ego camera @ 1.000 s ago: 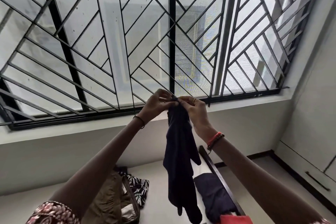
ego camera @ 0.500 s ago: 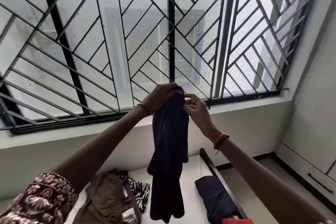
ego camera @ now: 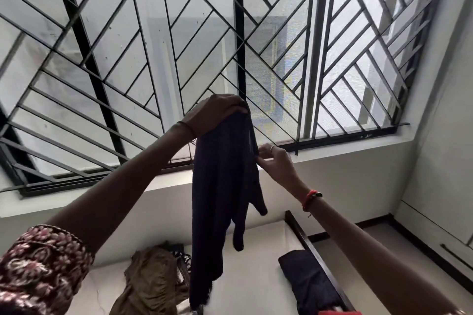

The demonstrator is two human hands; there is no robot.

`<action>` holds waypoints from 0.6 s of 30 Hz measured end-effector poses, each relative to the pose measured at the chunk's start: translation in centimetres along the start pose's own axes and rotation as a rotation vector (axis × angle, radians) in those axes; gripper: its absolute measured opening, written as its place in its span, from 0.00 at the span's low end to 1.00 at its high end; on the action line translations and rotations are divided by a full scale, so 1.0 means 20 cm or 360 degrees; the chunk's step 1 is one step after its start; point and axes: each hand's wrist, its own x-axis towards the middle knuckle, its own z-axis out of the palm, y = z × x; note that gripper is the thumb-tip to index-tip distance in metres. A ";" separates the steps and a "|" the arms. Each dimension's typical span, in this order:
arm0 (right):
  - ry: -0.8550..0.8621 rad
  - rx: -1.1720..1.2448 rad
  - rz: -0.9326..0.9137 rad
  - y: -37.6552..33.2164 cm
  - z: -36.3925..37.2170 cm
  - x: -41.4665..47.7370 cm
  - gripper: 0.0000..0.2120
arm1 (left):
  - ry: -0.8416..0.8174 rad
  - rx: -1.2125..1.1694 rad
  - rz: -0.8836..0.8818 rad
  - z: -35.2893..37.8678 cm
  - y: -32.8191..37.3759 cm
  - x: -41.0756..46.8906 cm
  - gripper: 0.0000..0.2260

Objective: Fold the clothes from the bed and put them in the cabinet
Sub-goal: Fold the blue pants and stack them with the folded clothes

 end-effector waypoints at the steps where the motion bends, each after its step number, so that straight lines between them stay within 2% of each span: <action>1: 0.0008 -0.0020 -0.0006 0.01 0.00 0.00 0.07 | 0.0018 0.0012 -0.0011 -0.01 0.00 0.00 0.10; 6: 0.0065 0.0147 0.0048 0.01 -0.02 -0.03 0.08 | 0.0119 0.0011 -0.0100 -0.07 -0.06 0.01 0.10; 7: 0.0039 0.0209 -0.0016 0.00 -0.02 -0.04 0.11 | 0.0157 -0.0029 -0.0113 -0.08 -0.07 0.01 0.09; 11: -0.0007 0.0157 -0.0256 0.00 0.03 -0.10 0.31 | 0.0260 -0.0139 -0.0156 -0.11 -0.05 0.05 0.08; 16: 0.0050 0.0163 -0.0183 0.05 0.10 -0.09 0.34 | 0.0249 -0.0173 -0.0170 -0.11 -0.02 0.08 0.19; 18: 0.0078 0.0107 -0.0173 0.10 0.10 -0.09 0.36 | 0.0293 -0.0201 -0.0147 -0.12 0.00 0.09 0.16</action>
